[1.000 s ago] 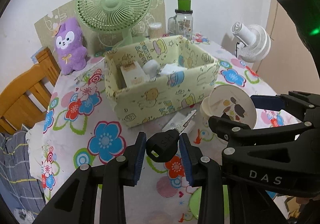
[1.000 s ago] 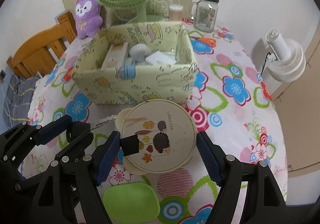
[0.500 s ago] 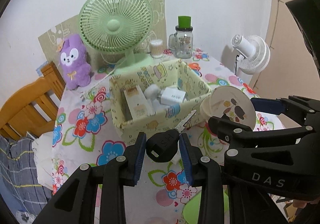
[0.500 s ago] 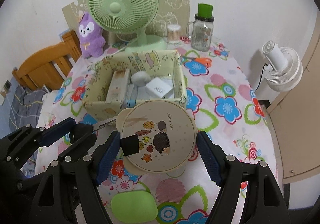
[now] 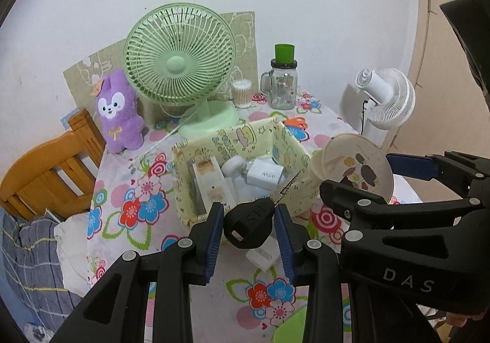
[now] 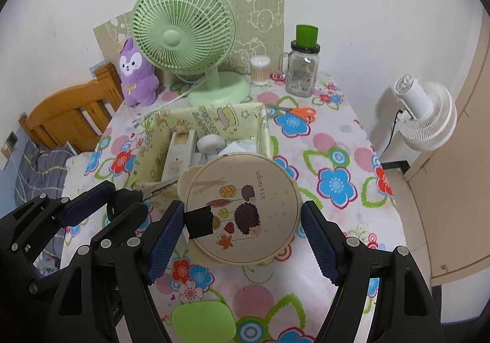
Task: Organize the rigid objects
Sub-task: 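Lift key with left tool while right tool lifts disc toward fabric box, then lower key into fabric box and open left gripper while right tool holds disc above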
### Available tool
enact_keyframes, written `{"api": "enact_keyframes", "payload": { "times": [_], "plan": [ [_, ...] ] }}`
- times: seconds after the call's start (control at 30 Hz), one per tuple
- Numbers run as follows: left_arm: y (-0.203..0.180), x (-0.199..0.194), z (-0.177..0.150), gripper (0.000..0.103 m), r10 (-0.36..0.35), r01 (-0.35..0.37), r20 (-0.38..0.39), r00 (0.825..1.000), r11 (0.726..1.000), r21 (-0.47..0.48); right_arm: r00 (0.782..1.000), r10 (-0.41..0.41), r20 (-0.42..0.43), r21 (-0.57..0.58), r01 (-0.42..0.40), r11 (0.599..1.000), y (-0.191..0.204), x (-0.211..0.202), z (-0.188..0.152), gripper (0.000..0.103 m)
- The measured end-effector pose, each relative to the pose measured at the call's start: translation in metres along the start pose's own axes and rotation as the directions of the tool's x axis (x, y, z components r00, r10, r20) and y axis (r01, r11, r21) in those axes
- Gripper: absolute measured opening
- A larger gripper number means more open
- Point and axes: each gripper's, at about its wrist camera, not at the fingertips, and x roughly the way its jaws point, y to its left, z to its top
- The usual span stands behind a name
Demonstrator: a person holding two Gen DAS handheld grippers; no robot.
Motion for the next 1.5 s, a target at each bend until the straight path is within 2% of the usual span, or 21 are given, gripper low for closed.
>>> {"api": "enact_keyframes", "payload": {
  "times": [0.57,1.5],
  "plan": [
    [0.006,0.019,0.032,0.034,0.012,-0.012,0.011,1.000,1.000,-0.021,1.000,0.018,0.014,-0.037,-0.017,0.999,-0.005,0.013,0.035,0.078],
    [0.005,0.112,0.068,0.034,-0.005,0.001,-0.066,0.998,0.998,-0.057,0.999,0.027,-0.035,-0.058,-0.029,0.998,-0.020,0.086,0.083,0.078]
  ]
}}
